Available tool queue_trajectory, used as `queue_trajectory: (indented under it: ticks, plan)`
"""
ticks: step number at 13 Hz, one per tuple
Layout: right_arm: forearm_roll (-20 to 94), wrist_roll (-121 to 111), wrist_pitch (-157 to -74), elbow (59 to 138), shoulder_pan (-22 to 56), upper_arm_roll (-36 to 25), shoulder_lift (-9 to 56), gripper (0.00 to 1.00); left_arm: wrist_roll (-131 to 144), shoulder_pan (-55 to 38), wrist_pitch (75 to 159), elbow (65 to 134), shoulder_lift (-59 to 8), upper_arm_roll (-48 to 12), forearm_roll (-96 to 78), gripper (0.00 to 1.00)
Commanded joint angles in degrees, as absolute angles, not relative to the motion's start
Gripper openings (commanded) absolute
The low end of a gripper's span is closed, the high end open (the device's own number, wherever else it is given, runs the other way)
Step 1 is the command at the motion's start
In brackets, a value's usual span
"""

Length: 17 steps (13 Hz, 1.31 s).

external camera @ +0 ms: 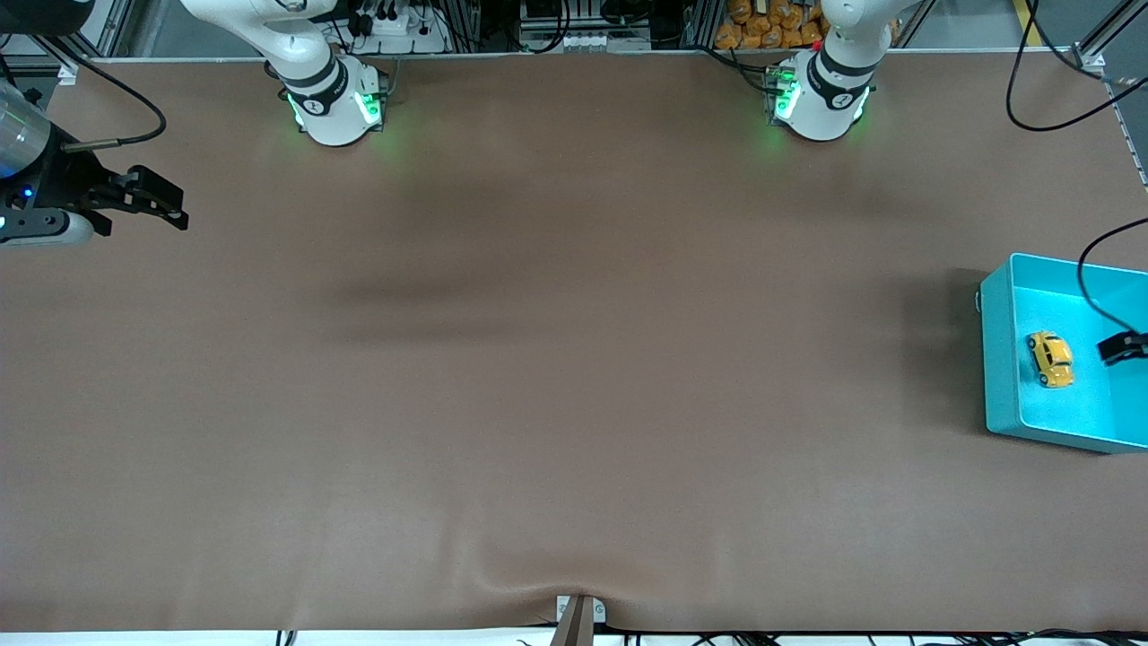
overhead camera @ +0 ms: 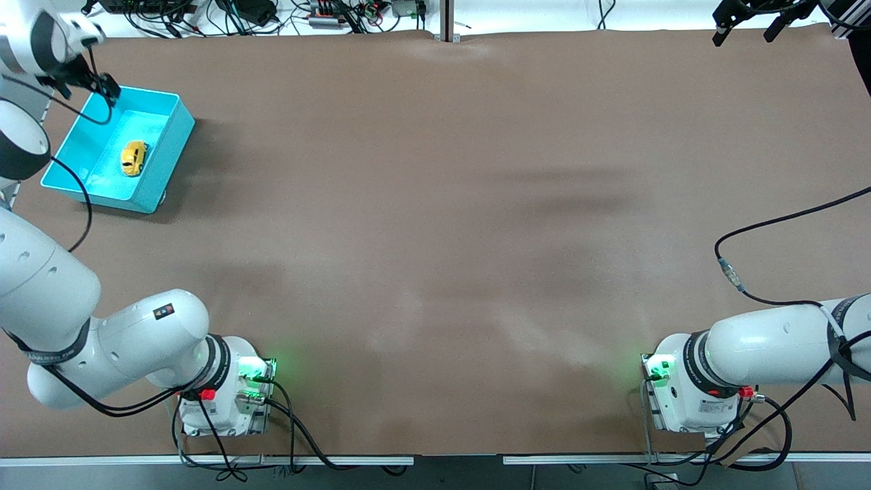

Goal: Wind and store yellow beetle car

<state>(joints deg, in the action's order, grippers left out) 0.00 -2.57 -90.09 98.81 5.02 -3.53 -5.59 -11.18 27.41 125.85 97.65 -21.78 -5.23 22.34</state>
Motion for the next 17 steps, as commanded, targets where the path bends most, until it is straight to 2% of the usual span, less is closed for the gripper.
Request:
queue_trajectory:
  ticks: [1, 3, 5, 7, 12, 17]
  plan:
    - [0.5, -2.1, -89.5, 98.6, 5.7, -4.0, -5.7, 1.00, -11.7, 23.7, 111.5, 93.5, -15.3, -5.7, 17.4, 1.00]
    - [0.5, -1.6, -89.5, 98.6, 5.9, -4.0, -5.7, 1.00, -11.5, 23.1, 98.9, 85.6, -13.6, -7.5, 11.1, 1.00]
    - [0.4, -1.6, -89.4, 98.5, 5.9, -4.0, -5.8, 1.00, -11.0, 22.9, 93.0, 82.6, -9.6, -10.3, 9.8, 1.00]
    - [0.4, -1.6, -89.4, 98.5, 5.9, -4.0, -5.8, 1.00, -10.4, 20.3, 91.8, 82.6, -6.1, -11.9, 9.6, 1.00]
    - [-1.1, -1.8, -90.2, 98.2, 5.9, -4.0, -6.5, 1.00, -0.4, 13.6, 90.1, 82.8, -2.3, -14.2, 5.2, 1.00]
    - [-0.7, -3.7, -92.3, 97.7, 4.0, -5.5, -8.3, 1.00, 0.2, 6.0, 87.0, 83.0, -1.7, -13.6, 4.6, 1.00]
